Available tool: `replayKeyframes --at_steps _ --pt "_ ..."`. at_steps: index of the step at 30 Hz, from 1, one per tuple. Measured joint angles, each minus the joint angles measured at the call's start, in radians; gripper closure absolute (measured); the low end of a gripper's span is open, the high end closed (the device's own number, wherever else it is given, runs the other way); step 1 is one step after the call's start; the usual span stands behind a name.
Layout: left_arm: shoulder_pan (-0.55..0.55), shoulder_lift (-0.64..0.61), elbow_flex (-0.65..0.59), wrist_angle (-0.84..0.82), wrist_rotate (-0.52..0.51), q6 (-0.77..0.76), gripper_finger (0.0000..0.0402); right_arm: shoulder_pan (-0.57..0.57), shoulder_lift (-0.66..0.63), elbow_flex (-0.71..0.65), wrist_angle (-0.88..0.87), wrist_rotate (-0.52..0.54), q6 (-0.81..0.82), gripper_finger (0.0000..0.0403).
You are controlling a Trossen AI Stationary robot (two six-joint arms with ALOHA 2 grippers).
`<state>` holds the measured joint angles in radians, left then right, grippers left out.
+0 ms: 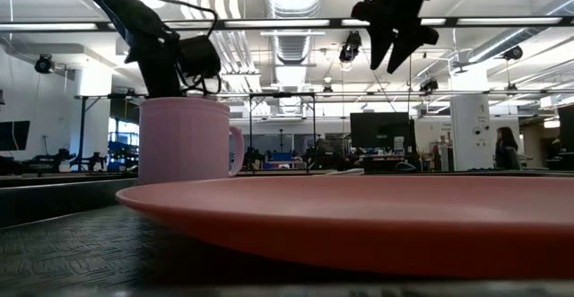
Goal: Set up tray
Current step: Put the blue bowl on the pink plate to the bottom right of the purple mug
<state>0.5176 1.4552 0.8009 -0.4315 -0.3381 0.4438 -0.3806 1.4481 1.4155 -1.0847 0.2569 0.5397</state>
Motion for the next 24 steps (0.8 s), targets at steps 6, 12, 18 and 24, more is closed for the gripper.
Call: replayKeyframes --at_steps 6,12,18,24 --pt "-0.002 -0.101 0.057 -0.055 -0.003 -0.070 0.0231 0.001 -0.007 -0.010 0.005 -0.001 0.003 0.0197" --pt "0.028 -0.111 0.067 -0.056 0.102 0.036 0.0231 0.000 -0.007 -0.017 0.076 0.005 -0.020 0.0197" --pt "0.059 -0.007 0.055 -0.045 0.097 0.053 0.0231 0.000 -0.006 -0.017 0.098 0.005 -0.020 0.0197" --pt "0.079 0.062 0.066 -0.010 0.073 0.045 0.0231 0.001 -0.006 -0.017 0.096 0.005 -0.016 0.0197"
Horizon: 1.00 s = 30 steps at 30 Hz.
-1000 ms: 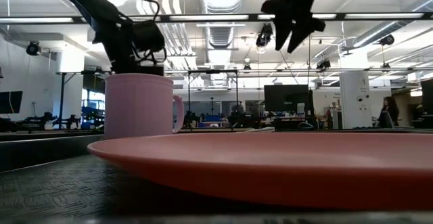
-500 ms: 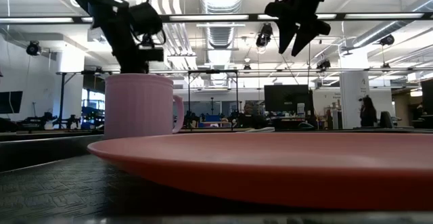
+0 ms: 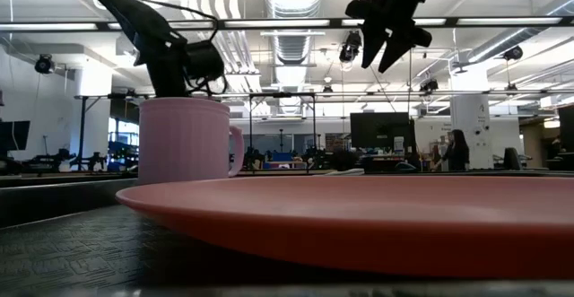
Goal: Set up tray
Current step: Put the blue bowl on the pink plate to the bottom right of the purple mug
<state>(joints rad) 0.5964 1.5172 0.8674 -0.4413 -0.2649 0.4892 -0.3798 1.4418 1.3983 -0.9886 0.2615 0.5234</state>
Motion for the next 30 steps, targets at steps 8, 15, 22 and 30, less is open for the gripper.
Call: replayKeyframes --at_steps 8,15,22,30 --pt "0.000 -0.037 0.016 -0.004 -0.004 -0.011 0.0231 0.000 0.000 0.000 -0.002 0.000 0.018 0.0197" --pt "0.000 -0.066 0.037 -0.006 -0.005 -0.012 0.0231 -0.001 0.000 0.000 -0.001 0.003 0.018 0.0197" --pt "0.003 -0.065 0.020 0.001 -0.005 -0.012 0.0231 -0.001 0.001 0.000 -0.001 0.003 0.016 0.0197" --pt "0.017 -0.064 -0.042 0.118 -0.056 0.028 0.0230 -0.001 0.001 -0.007 0.001 0.004 0.016 0.0197"
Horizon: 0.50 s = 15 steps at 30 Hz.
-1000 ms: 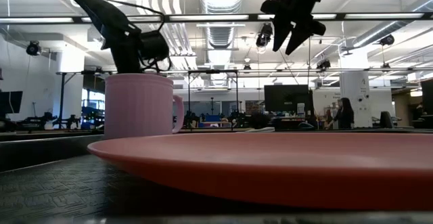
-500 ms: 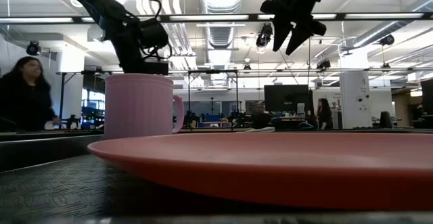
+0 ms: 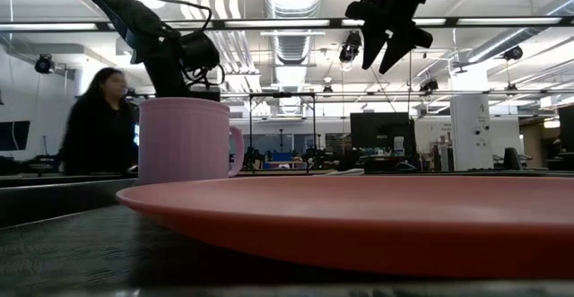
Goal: Set up tray
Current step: Put the blue bowl on the pink plate to the bottom right of the purple mug
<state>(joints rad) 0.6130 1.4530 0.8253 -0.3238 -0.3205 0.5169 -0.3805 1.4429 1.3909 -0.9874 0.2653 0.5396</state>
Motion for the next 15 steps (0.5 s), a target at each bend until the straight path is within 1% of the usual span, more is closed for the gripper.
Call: replayKeyframes --at_steps 4,8,12,15 --pt "0.008 0.031 -0.025 0.021 0.006 0.004 0.0230 0.000 0.000 -0.001 0.001 0.000 0.000 0.0197" --pt "0.011 0.090 -0.039 0.064 0.000 0.006 0.0230 0.000 0.000 -0.002 0.002 0.000 0.001 0.0197" --pt "0.010 0.147 -0.040 0.135 -0.099 0.004 0.0230 0.001 0.000 -0.002 0.001 0.000 0.004 0.0197" --pt "0.015 0.166 -0.040 0.171 -0.130 0.003 0.0230 0.001 0.000 -0.002 0.000 0.000 0.008 0.0197"
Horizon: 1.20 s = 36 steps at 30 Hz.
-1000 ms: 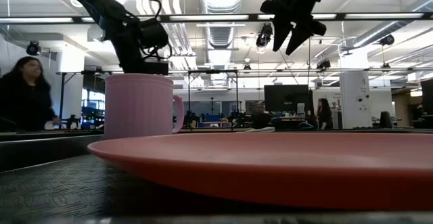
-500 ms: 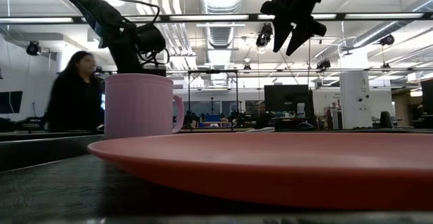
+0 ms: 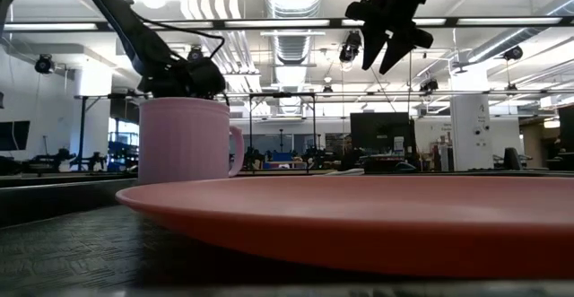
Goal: Set up tray
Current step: Put the blue bowl on the pink plate to the bottom right of the purple mug
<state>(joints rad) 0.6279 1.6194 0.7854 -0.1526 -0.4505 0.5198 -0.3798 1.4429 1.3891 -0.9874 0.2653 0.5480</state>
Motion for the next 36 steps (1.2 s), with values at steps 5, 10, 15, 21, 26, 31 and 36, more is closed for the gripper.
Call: replayKeyframes --at_steps 5,10,15,21,26,31,36 --pt "0.011 0.019 0.000 0.022 -0.002 -0.005 0.0234 0.000 0.000 0.000 0.000 0.000 0.003 0.0197" --pt "0.026 0.024 0.000 0.021 -0.003 -0.005 0.0288 0.000 0.000 0.000 0.000 0.024 0.003 0.0197" --pt "0.036 0.024 0.000 0.043 -0.003 -0.005 0.0385 -0.001 0.000 0.000 0.000 0.026 0.003 0.0197" --pt "0.032 0.019 0.000 0.031 0.006 -0.028 0.0400 -0.001 0.000 0.000 0.001 0.026 -0.001 0.0197" --pt "-0.020 -0.024 0.000 -0.086 0.022 -0.146 0.0401 0.000 0.000 0.000 0.000 0.026 -0.024 0.0197" --pt "-0.184 -0.158 0.063 -0.269 0.015 -0.272 0.0401 0.009 -0.010 0.000 -0.001 0.003 -0.063 0.0197" --pt "-0.408 -0.322 0.203 -0.292 0.094 -0.226 0.0401 0.043 -0.064 0.006 0.000 -0.002 -0.081 0.0197"
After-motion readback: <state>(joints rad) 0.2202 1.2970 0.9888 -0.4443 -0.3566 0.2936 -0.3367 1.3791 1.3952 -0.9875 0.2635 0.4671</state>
